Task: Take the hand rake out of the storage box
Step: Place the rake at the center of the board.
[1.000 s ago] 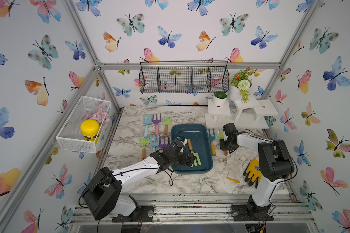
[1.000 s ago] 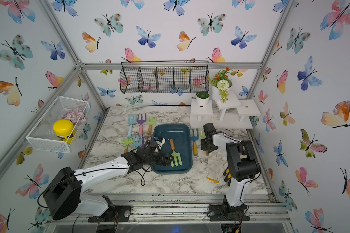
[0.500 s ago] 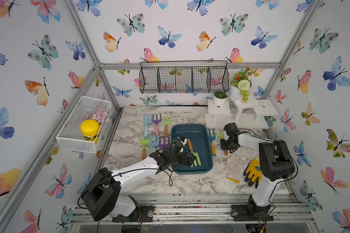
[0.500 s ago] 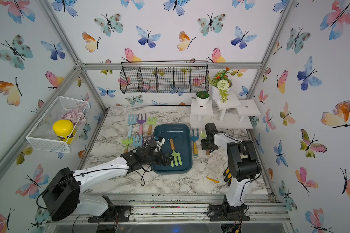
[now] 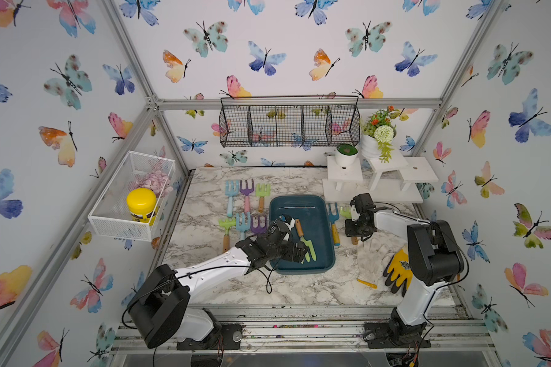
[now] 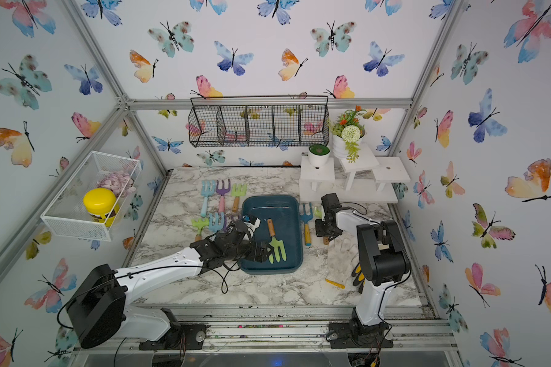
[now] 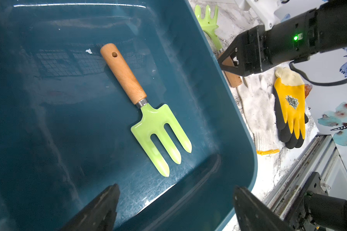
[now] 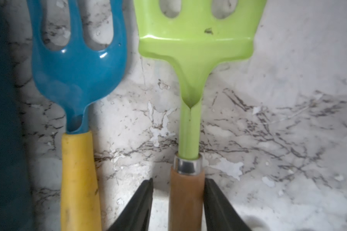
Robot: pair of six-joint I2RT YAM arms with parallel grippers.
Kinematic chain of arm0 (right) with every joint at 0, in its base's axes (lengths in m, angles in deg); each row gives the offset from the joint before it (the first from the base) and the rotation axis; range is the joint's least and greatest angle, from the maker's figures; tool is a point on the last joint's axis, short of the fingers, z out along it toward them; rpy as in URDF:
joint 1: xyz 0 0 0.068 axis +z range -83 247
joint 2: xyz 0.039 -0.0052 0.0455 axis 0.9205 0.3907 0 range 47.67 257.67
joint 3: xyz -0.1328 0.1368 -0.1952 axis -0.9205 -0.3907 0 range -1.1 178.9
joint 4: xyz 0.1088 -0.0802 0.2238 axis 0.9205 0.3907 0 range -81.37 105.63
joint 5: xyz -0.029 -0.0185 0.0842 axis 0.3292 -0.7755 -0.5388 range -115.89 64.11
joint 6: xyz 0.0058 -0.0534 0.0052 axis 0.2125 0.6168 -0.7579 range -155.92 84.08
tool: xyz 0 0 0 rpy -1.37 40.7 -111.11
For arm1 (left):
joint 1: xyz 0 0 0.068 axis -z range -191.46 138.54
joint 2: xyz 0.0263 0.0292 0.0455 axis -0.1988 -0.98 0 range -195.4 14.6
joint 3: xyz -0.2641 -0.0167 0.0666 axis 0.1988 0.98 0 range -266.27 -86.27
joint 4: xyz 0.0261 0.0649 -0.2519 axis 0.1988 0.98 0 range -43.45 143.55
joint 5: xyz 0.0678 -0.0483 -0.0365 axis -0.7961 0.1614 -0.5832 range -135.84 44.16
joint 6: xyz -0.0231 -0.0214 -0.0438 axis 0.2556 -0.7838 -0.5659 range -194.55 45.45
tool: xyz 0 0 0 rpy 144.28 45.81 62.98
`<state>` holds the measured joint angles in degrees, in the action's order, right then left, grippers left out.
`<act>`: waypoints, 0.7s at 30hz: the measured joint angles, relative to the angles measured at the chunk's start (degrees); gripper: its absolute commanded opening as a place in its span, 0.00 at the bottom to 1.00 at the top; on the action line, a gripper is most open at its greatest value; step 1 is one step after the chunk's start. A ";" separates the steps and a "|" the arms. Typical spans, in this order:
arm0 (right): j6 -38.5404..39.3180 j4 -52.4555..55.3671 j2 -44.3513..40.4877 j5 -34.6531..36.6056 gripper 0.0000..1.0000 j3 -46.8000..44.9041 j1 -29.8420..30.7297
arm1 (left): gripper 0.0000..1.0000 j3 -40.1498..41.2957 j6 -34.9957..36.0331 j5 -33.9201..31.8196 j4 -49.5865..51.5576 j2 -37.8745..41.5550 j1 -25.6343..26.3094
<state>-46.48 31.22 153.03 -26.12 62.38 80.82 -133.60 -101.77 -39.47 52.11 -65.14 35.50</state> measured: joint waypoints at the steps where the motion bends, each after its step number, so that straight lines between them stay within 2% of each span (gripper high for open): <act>1: -0.26 0.09 -0.17 0.04 0.64 0.00 0.00 | 0.94 0.00 -0.02 0.00 0.09 0.00 0.02; 7: -0.83 1.33 -4.83 1.33 0.90 -0.02 0.00 | 0.94 0.00 0.00 -0.07 1.36 0.48 0.02; 12: -0.79 2.05 -9.94 0.79 0.91 -0.02 0.00 | 0.94 -0.02 0.00 -0.72 2.27 1.66 0.04; 21: -0.33 2.75 -17.14 -8.81 0.89 -0.57 0.90 | 0.94 -1.31 0.42 -4.87 5.81 3.54 0.02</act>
<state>-46.81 33.98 135.89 -34.93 61.81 81.72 -134.91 -101.36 -44.34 57.93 -61.60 35.52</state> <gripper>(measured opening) 0.892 0.944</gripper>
